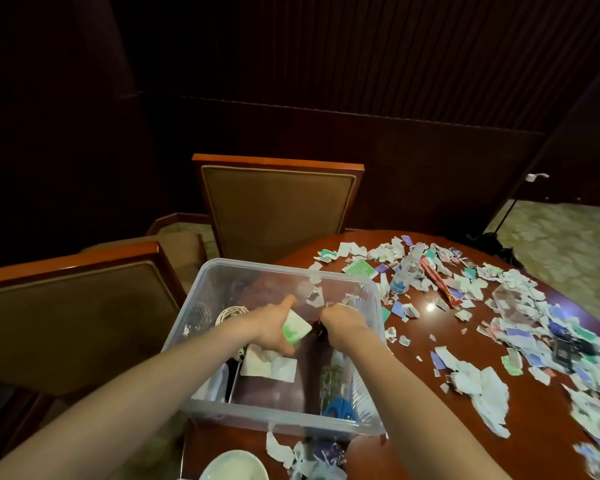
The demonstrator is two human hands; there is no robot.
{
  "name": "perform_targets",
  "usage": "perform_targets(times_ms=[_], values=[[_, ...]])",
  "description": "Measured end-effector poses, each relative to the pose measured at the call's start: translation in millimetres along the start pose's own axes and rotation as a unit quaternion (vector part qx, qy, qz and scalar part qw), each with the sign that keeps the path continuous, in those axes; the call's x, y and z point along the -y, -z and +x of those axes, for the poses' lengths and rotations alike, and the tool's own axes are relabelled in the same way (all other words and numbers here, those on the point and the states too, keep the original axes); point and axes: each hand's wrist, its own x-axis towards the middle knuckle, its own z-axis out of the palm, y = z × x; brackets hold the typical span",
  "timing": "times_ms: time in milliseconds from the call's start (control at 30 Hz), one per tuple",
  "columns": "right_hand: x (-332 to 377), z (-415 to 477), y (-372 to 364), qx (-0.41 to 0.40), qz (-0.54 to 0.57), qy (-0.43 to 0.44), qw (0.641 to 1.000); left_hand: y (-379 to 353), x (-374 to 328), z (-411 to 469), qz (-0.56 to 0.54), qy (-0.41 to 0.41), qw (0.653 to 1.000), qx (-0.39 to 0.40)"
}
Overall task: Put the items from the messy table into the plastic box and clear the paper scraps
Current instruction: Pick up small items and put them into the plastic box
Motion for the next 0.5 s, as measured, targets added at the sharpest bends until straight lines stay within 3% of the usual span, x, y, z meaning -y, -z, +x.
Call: perform_targets(times_ms=[167,333,500], values=[[2.5,2.3,-3.4,-0.007,-0.006,0.004,1.000,-16.3,-5.3,4.2,0.025,0.045,0.999,-0.019],[2.5,3.8,-6.5,-0.021,-0.002,-0.004,1.000,-22.1,-12.4,9.3,-0.110,0.154,0.981,-0.032],[-0.2,4.8,-7.9,-0.028,0.023,-0.019,0.999,-26.5,-8.5,18.0,-0.032,0.176,0.983,-0.049]])
